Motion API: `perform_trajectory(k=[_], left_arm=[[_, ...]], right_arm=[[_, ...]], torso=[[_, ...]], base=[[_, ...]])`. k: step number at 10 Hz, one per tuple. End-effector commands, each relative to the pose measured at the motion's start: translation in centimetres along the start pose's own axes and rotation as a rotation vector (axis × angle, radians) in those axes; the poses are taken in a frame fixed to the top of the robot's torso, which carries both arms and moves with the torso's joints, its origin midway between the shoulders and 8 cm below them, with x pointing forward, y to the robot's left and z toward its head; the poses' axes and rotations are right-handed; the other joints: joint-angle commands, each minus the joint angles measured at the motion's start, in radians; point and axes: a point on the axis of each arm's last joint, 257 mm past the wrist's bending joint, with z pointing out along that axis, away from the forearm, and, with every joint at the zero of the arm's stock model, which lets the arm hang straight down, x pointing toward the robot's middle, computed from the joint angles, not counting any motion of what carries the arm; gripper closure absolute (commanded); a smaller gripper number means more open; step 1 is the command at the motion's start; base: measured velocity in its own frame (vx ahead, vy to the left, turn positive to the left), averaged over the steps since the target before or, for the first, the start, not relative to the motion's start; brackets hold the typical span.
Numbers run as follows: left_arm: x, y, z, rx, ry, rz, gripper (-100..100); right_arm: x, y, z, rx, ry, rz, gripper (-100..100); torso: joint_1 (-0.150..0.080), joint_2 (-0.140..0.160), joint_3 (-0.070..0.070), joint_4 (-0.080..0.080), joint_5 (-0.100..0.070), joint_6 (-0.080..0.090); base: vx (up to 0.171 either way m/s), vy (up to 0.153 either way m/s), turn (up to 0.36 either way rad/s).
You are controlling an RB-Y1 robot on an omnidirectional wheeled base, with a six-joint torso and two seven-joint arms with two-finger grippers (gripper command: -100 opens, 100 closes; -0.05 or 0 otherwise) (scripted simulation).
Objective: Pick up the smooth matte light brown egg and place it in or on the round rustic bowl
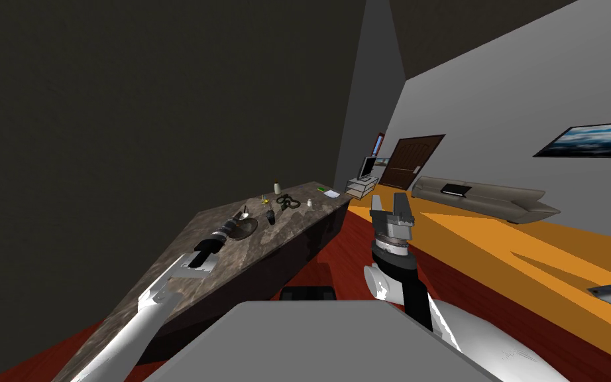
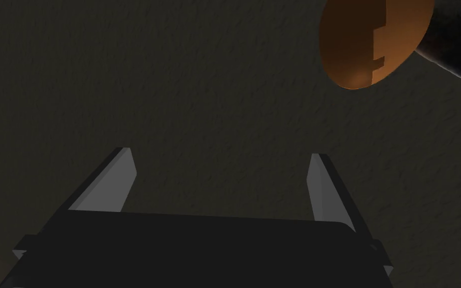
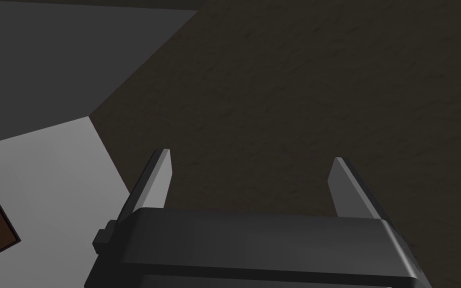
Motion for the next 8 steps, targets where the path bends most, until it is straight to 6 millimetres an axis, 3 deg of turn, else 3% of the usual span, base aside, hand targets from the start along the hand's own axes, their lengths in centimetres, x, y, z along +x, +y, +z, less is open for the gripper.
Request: perform_trajectory(k=[1, 2, 3, 8], left_arm=[[-1.13, -0.06, 0.33, -0.01, -0.003, -0.003, -100], [-0.66, -0.23, 0.32, -0.005, -0.002, -0.002, -100], [-0.71, -0.2, 0.35, -0.008, -0.002, -0.003, 0], [-0.7, -0.2, 0.34, -0.008, -0.002, -0.003, 0]], right_arm=[[0.0, 0.0, 0.0, 0.0, 0.0, 0.0, 0], [0.0, 0.0, 0.0, 0.0, 0.0, 0.0, 0], [0.0, 0.0, 0.0, 0.0, 0.0, 0.0, 0], [0.0, 0.0, 0.0, 0.0, 0.0, 0.0, 0]], torso=[[0.0, 0.0, 0.0, 0.0, 0.0, 0.0], [0.0, 0.0, 0.0, 0.0, 0.0, 0.0], [0.001, -0.001, -0.001, 0.0, 0.0, 0.0], [0.001, -0.003, -0.002, -0.001, 0.001, 0.0]], base=[[-0.043, -0.015, -0.052], [-0.017, -0.006, -0.008], [0.0, 0.0, 0.0], [0.0, 0.0, 0.0]])
